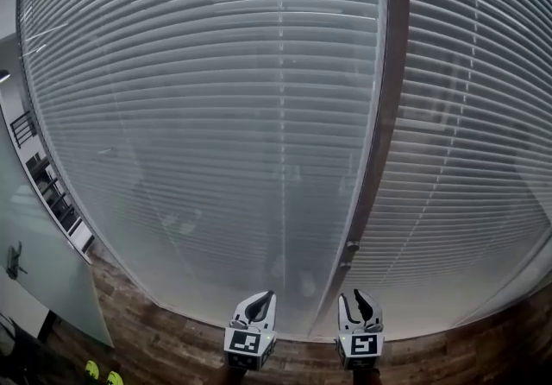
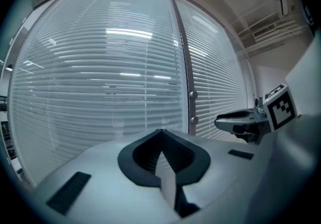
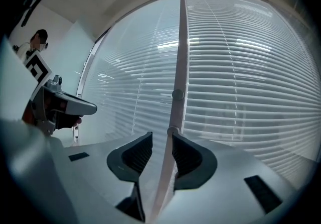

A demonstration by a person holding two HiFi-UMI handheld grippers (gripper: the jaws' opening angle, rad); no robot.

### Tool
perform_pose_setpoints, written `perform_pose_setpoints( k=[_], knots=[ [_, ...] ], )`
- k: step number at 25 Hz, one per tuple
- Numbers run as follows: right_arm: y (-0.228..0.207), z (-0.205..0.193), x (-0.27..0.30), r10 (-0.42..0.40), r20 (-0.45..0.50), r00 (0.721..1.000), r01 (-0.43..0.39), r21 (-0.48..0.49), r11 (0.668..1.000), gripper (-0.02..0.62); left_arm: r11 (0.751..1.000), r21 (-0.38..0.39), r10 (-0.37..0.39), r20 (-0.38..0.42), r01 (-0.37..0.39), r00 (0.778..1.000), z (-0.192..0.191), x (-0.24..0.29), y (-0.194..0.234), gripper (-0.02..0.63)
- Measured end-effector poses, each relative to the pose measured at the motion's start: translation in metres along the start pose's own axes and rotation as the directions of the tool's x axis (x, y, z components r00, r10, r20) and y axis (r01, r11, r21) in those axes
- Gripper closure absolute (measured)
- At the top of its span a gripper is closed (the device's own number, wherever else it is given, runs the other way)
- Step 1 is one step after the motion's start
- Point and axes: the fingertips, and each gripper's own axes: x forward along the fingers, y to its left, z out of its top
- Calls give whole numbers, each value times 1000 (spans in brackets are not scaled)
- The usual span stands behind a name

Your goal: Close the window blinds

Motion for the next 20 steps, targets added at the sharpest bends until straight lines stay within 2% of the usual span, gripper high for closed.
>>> perform_pose_setpoints(
  k=[4,8,10,14,20],
  knots=[
    [6,-5,-5,3,1,1000,-3,4,1000,468,1000,-7,16,2,-16,1000,10,-7,4,606],
    [16,6,-16,-24,12,1000,24,13,1000,468,1000,3,-16,7,16,1000,7,-22,3,606],
    [25,8,-25,-28,7,1000,28,20,999,468,999,9,-37,15,37,999,5,-32,4,606],
    [48,11,-42,-36,1,999,36,34,999,468,1000,8,-21,23,21,1000,8,-61,15,606],
    [88,7,-71,-50,-13,999,50,5,999,468,999,-3,-34,30,34,999,0,-110,26,606]
  ],
)
